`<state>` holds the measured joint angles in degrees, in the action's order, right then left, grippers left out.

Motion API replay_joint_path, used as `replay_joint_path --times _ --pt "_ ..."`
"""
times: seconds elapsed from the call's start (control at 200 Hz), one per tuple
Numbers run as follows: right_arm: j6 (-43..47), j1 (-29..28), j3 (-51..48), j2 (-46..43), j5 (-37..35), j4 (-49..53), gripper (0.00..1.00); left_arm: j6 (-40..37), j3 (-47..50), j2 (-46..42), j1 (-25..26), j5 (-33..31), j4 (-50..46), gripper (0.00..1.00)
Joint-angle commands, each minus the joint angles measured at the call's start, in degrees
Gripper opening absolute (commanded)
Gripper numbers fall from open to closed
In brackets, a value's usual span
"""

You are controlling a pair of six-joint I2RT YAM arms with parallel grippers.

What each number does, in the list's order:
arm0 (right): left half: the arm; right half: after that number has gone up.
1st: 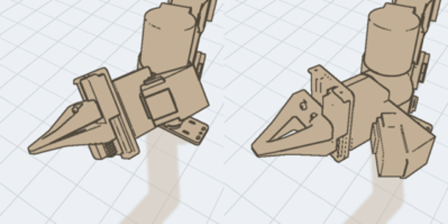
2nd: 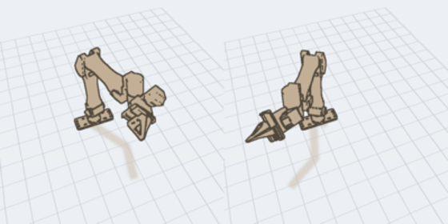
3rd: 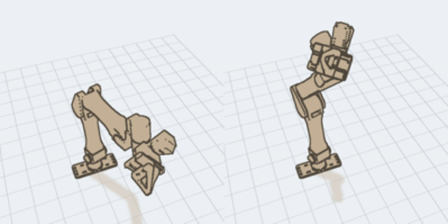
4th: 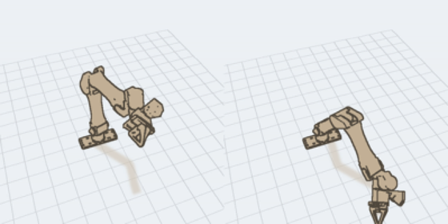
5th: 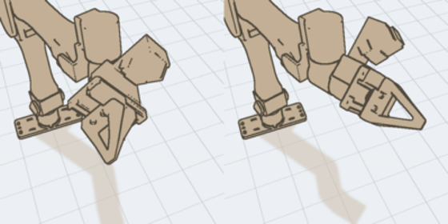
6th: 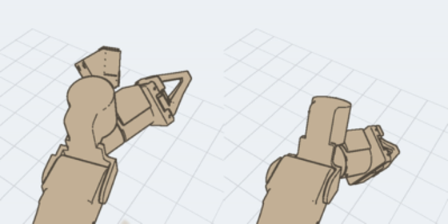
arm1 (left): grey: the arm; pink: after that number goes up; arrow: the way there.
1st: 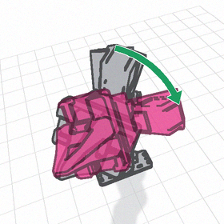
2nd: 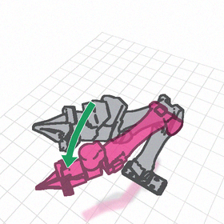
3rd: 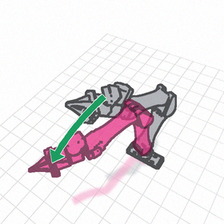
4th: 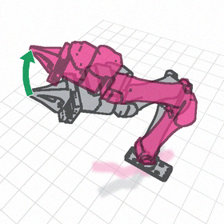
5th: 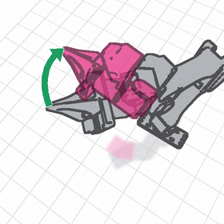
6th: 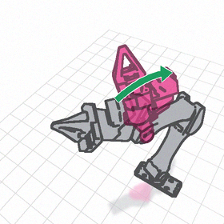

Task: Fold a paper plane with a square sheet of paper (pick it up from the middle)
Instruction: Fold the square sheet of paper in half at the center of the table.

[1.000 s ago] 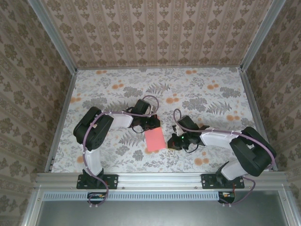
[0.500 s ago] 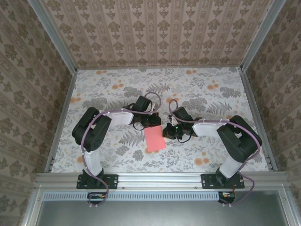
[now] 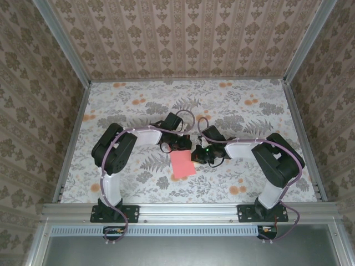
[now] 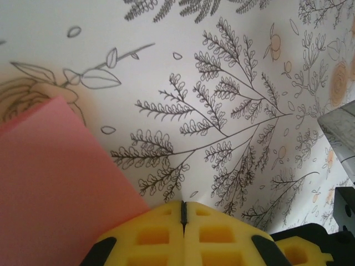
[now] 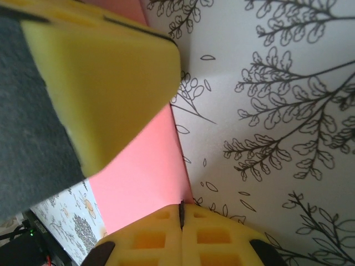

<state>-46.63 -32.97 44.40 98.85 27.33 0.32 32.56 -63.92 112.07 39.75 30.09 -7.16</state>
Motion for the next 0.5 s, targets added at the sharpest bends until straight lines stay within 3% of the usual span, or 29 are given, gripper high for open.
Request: replay_joint_path --times 0.0,0.495 --pt "0.57 0.35 0.42 2.08 -2.53 6.94 0.0 -3.06 -0.79 2.03 -0.84 -1.16 -2.24 0.0" --pt "3.74 0.31 -1.72 3.3 -3.99 14.95 0.0 -8.02 -4.64 5.26 -7.93 -1.79 -4.19 0.0"
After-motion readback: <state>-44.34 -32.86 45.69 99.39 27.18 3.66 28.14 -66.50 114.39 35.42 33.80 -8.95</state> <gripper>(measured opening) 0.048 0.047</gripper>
